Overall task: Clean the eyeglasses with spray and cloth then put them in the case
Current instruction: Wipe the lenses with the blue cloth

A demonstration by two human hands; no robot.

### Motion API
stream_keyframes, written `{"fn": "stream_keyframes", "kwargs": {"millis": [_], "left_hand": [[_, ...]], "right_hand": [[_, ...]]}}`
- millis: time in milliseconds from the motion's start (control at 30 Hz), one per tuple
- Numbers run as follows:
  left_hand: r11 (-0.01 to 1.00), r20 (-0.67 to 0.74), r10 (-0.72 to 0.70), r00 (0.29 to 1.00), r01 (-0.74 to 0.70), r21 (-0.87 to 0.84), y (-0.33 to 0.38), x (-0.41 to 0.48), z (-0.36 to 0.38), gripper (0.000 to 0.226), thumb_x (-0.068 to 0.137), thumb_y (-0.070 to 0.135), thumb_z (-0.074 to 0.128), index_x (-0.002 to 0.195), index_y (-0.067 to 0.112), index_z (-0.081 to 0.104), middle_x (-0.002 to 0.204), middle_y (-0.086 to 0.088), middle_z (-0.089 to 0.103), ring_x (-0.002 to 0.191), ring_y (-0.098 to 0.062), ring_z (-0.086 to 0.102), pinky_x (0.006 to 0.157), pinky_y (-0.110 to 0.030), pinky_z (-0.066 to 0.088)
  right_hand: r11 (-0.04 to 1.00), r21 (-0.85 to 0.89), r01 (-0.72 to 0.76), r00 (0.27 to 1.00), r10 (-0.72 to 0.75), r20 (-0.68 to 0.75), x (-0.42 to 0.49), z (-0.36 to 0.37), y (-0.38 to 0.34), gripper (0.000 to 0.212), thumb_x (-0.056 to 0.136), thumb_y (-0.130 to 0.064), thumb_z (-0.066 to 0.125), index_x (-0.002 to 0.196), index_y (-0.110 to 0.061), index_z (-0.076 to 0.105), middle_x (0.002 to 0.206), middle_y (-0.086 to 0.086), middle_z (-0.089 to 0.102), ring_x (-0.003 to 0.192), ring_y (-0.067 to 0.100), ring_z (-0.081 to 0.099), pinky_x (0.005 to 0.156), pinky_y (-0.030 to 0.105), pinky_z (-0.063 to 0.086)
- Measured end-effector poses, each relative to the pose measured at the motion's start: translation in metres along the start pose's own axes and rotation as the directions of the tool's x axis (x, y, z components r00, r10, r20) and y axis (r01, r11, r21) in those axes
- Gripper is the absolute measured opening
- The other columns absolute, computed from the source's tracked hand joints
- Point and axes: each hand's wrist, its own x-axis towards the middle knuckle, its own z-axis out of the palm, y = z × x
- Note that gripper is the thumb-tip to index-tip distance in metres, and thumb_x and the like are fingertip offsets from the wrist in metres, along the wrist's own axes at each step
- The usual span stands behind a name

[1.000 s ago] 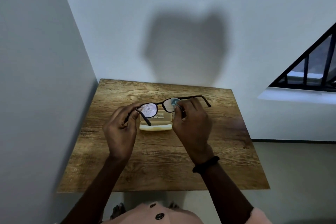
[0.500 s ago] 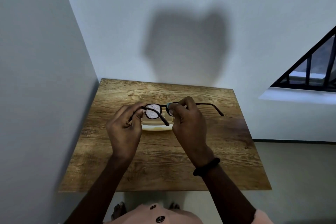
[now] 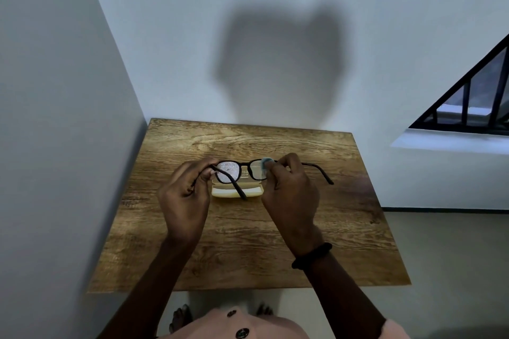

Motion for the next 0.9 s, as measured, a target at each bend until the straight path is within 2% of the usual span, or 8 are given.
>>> {"fn": "stream_keyframes", "kwargs": {"millis": [100, 200, 333, 467, 600, 700, 767, 900], "left_hand": [[1.0, 0.009, 0.015, 1.0, -0.015, -0.013, 0.0, 0.0, 0.001, 0.016, 0.096, 0.005, 0.064, 0.105, 0.003, 0.078, 0.098, -0.004, 0.076, 0.092, -0.012, 0.073, 0.082, -0.023, 0.056], [1.0, 0.002, 0.011, 1.0, -0.011, -0.003, 0.002, 0.001, 0.002, 0.018, 0.094, -0.002, 0.066, 0.106, 0.006, 0.077, 0.097, -0.002, 0.075, 0.089, -0.01, 0.072, 0.081, -0.019, 0.055], [1.0, 0.003, 0.002, 1.0, -0.002, -0.004, 0.003, 0.002, 0.005, 0.021, 0.092, -0.007, 0.068, 0.104, 0.007, 0.078, 0.096, -0.002, 0.076, 0.089, -0.011, 0.073, 0.081, -0.021, 0.055], [0.999, -0.016, -0.029, 0.999, 0.028, -0.031, 0.004, 0.003, 0.003, 0.027, 0.091, -0.009, 0.068, 0.106, 0.012, 0.076, 0.097, 0.005, 0.074, 0.094, 0.001, 0.07, 0.082, -0.018, 0.054], [0.997, -0.023, -0.063, 0.998, 0.062, -0.045, 0.003, 0.003, 0.003, 0.021, 0.093, -0.004, 0.066, 0.105, 0.008, 0.078, 0.097, 0.0, 0.076, 0.094, -0.008, 0.073, 0.082, -0.022, 0.056], [0.992, -0.03, -0.109, 0.994, 0.107, -0.063, 0.002, 0.004, 0.003, 0.021, 0.093, -0.003, 0.066, 0.105, 0.01, 0.077, 0.097, 0.0, 0.076, 0.093, -0.005, 0.072, 0.083, -0.02, 0.055], [0.992, -0.028, -0.114, 0.993, 0.112, -0.06, 0.0, 0.004, 0.002, 0.021, 0.093, -0.003, 0.066, 0.106, 0.01, 0.077, 0.096, -0.001, 0.076, 0.092, -0.006, 0.072, 0.082, -0.021, 0.056], [0.991, -0.001, -0.116, 0.993, 0.115, -0.072, 0.001, 0.002, 0.005, 0.026, 0.092, -0.005, 0.067, 0.106, 0.015, 0.075, 0.096, 0.002, 0.075, 0.089, -0.014, 0.073, 0.08, -0.025, 0.058]], "right_hand": [[1.0, 0.002, -0.027, 1.0, 0.027, -0.005, 0.002, 0.003, -0.002, 0.02, 0.078, -0.007, 0.078, 0.095, -0.018, 0.076, 0.096, -0.003, 0.062, 0.053, 0.018, 0.057, 0.042, 0.021, 0.043], [0.998, 0.037, -0.042, 0.999, 0.042, -0.013, 0.006, 0.006, -0.004, 0.025, 0.079, -0.003, 0.077, 0.097, -0.019, 0.076, 0.097, -0.004, 0.06, 0.055, 0.018, 0.058, 0.042, 0.023, 0.046], [0.99, 0.139, -0.021, 1.0, 0.022, -0.004, 0.008, 0.009, -0.008, 0.023, 0.086, 0.0, 0.072, 0.101, -0.017, 0.076, 0.099, -0.003, 0.059, 0.065, 0.017, 0.062, 0.048, 0.033, 0.055], [0.983, 0.185, 0.015, 1.0, -0.017, 0.009, 0.004, 0.014, -0.007, 0.026, 0.09, -0.002, 0.067, 0.109, -0.019, 0.074, 0.105, -0.007, 0.055, 0.073, 0.016, 0.065, 0.063, 0.047, 0.06], [0.983, 0.172, 0.067, 0.996, -0.075, 0.042, 0.0, 0.01, -0.003, 0.025, 0.089, -0.001, 0.069, 0.108, -0.016, 0.075, 0.104, -0.003, 0.057, 0.075, 0.015, 0.064, 0.055, 0.038, 0.058], [0.986, 0.139, 0.095, 0.986, -0.113, 0.122, -0.002, 0.006, 0.001, 0.024, 0.088, 0.0, 0.068, 0.103, -0.016, 0.076, 0.103, -0.005, 0.056, 0.071, 0.014, 0.061, 0.048, 0.035, 0.054], [0.993, 0.094, 0.076, 0.983, -0.091, 0.158, -0.002, 0.003, 0.004, 0.023, 0.087, -0.002, 0.069, 0.102, -0.018, 0.077, 0.101, -0.004, 0.056, 0.069, 0.016, 0.061, 0.047, 0.034, 0.053], [1.0, -0.005, 0.013, 0.992, -0.012, 0.128, 0.004, -0.002, 0.003, 0.023, 0.084, -0.005, 0.072, 0.101, -0.02, 0.075, 0.099, -0.003, 0.057, 0.063, 0.019, 0.06, 0.045, 0.03, 0.051]]}}
